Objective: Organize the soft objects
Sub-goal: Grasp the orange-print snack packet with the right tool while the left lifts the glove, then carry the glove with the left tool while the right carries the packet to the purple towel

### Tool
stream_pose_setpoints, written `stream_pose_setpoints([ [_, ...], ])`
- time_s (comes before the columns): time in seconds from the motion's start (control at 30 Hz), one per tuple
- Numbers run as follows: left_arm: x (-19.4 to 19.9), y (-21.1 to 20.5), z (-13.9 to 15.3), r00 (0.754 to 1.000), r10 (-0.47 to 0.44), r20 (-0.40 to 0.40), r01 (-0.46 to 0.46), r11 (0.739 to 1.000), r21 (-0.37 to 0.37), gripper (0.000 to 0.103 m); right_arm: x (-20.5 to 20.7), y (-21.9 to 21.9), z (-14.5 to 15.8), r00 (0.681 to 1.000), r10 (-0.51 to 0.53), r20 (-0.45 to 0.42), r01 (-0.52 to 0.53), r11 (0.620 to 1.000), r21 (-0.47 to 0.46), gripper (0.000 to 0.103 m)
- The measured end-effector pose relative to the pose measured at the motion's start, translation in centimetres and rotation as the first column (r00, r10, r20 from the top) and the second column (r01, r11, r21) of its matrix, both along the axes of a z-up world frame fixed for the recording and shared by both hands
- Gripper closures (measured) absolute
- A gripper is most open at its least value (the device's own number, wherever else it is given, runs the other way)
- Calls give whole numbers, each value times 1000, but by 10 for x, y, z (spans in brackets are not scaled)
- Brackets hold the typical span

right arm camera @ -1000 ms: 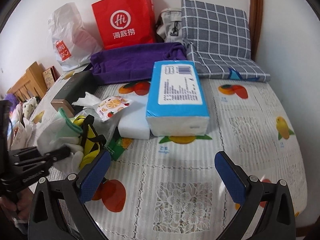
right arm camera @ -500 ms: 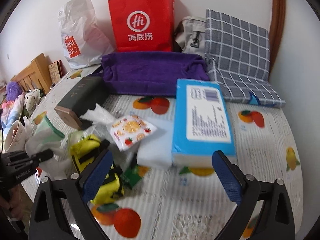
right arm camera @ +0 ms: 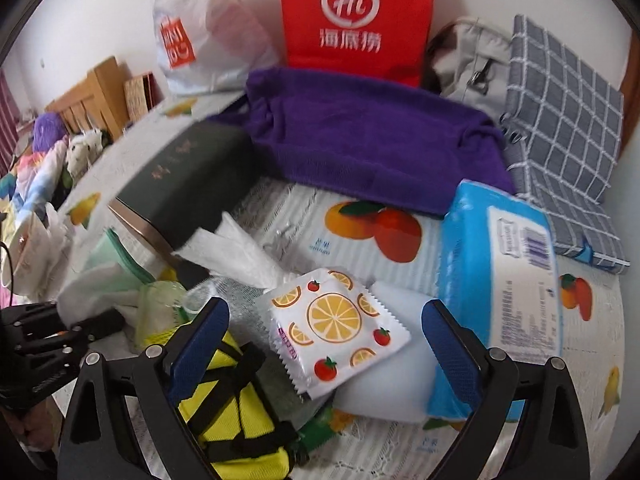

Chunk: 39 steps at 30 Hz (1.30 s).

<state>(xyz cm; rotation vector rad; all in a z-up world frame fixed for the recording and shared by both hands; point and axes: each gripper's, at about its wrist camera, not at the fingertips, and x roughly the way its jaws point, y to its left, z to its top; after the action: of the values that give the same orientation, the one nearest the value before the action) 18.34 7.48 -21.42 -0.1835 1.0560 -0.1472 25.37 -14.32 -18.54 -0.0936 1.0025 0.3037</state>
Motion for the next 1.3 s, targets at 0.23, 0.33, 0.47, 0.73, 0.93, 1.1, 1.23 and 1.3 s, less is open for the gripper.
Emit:
stream_pose_setpoints([
  [0.23, 1, 1, 0, 1000, -3, 2, 3, 1000, -8, 90, 9, 0, -15, 999, -4, -43, 3, 1000, -16, 25],
  [0.33, 0, 2, -1, 1000, -5, 3, 5, 1000, -6, 90, 7, -3, -12, 999, -7, -43, 7, 1000, -3, 36],
  [0.47, -2, 2, 1, 1000, 6, 3, -6, 1000, -2, 90, 4, -9, -10, 999, 3, -47, -2, 1000, 21, 48],
  [0.73, -9, 4, 7, 999, 31, 15, -31, 999, 10, 90, -8, -29, -3, 999, -24, -23, 26, 995, 93, 56],
  [0.93, -19, 1, 19, 999, 30, 45, -32, 999, 25, 90, -25, -42, 14, 999, -46, 12, 44, 989, 139, 57],
  [1.1, -26, -1, 33, 997, 38, 71, -41, 999, 33, 90, -51, -59, 25, 997, -71, 25, 67, 986, 155, 57],
  [1.23, -33, -2, 46, 995, 39, 93, -42, 999, 32, 90, -74, -73, 29, 996, -85, 34, 79, 985, 152, 57],
  [1.3, -36, -4, 51, 994, 38, 105, -42, 998, 36, 90, -86, -83, 26, 995, -100, 31, 94, 985, 143, 57],
])
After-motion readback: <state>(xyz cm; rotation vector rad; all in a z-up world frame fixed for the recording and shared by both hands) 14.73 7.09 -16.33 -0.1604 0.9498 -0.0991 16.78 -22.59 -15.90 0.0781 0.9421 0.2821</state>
